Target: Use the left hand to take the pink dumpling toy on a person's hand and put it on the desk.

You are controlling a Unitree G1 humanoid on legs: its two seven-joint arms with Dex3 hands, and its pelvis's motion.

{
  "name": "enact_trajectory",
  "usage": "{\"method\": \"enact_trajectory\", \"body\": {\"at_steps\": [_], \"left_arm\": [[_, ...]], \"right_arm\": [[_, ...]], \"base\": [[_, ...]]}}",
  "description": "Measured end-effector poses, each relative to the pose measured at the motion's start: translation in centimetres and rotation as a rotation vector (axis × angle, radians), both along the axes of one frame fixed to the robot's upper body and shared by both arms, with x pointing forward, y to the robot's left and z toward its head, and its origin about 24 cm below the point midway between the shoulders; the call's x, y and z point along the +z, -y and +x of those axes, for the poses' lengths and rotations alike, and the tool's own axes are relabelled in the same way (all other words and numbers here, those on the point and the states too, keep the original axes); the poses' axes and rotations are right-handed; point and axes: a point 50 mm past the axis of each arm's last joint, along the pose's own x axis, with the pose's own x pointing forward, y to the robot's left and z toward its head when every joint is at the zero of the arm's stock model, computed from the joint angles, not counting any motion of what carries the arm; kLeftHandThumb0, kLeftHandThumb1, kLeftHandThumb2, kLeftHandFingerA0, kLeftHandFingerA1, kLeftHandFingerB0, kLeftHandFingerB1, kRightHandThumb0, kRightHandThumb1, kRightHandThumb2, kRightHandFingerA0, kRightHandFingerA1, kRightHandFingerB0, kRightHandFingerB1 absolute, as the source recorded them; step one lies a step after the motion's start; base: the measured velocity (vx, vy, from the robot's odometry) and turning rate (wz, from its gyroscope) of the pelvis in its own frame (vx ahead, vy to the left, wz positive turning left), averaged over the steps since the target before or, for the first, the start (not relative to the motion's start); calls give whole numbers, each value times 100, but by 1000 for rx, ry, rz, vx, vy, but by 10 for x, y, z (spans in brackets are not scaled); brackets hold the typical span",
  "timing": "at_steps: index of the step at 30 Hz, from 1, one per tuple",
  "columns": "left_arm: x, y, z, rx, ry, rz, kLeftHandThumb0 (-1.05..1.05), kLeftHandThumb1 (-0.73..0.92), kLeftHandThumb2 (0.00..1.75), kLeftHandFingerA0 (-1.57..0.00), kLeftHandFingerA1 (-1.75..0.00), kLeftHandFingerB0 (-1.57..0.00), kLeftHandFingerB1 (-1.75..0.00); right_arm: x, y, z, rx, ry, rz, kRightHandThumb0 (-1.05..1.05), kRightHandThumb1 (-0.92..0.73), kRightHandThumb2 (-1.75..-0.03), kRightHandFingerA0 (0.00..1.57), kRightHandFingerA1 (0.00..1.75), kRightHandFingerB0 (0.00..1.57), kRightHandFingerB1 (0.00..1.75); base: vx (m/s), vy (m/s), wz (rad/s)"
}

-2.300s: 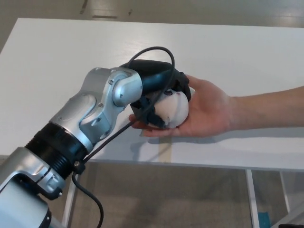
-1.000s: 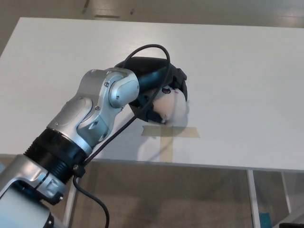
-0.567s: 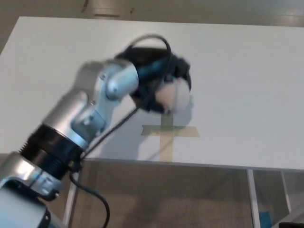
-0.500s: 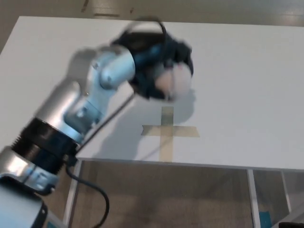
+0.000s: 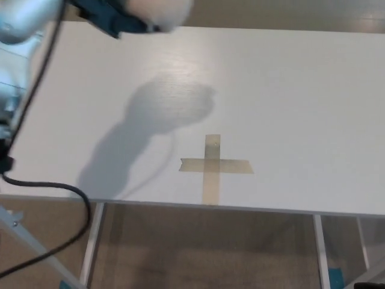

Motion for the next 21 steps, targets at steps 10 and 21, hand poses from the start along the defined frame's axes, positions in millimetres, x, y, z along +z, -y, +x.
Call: {"method": "enact_trajectory", "body": {"at_steps": [10,21], "left_arm": [[-14,-57,3,131,-79,-15,-20,78,64,-73,-126,-79,-83],[-88,-76,25,242,-251,65,-30,70,69,-65,-141,-84,-60]], "right_arm": [[0,1,-1,-5,-1,2,-25,-72,-61,70,47,57,43],[-2,1,-4,-6,-8,5,-25,-72,-61,70,47,57,43]], "base": [[0,0,0],[0,0,0]]}}
